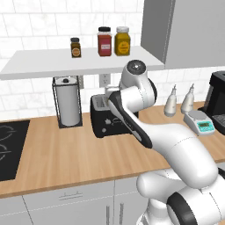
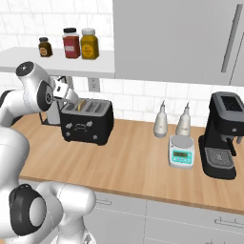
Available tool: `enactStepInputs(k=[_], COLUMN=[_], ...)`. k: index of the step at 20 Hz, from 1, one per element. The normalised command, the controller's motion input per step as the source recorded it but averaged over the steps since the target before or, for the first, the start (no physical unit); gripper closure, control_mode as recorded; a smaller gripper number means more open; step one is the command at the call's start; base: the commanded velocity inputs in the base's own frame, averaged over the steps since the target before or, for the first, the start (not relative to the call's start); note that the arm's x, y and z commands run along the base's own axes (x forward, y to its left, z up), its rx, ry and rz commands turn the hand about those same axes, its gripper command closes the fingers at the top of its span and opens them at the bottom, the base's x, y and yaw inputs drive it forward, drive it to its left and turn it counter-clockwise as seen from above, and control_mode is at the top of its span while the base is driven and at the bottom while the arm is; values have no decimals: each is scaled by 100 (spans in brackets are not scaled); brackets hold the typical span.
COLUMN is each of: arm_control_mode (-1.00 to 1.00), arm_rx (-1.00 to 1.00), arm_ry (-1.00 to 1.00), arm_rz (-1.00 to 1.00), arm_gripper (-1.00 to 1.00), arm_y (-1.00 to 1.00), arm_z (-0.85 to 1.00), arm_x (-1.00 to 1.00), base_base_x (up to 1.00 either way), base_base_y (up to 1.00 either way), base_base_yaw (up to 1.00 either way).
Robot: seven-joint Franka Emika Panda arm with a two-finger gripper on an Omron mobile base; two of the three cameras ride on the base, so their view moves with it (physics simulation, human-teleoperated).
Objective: Start the toaster. Once the lever pops up, take the bread to the plate on the dining counter.
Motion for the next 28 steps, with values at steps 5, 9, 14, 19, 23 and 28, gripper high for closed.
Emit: enactStepInputs(k=[5, 9, 14, 19, 23, 28], arm_control_mode=[-100, -100, -100, -100, -100, -100], arm_rx=[0, 0, 0, 0, 0, 0], arm_ry=[0, 0, 0, 0, 0, 0], arm_rz=[0, 0, 0, 0, 0, 0], arm_gripper=[-100, -100, -100, -100, -100, -100], arm_y=[0, 0, 0, 0, 0, 0], arm_z=[0, 0, 0, 0, 0, 0], arm_x=[0, 0, 0, 0, 0, 0], base_base_x=[0, 0, 0, 0, 0, 0], base_base_y=[0, 0, 0, 0, 0, 0], base_base_yaw=[0, 0, 0, 0, 0, 0])
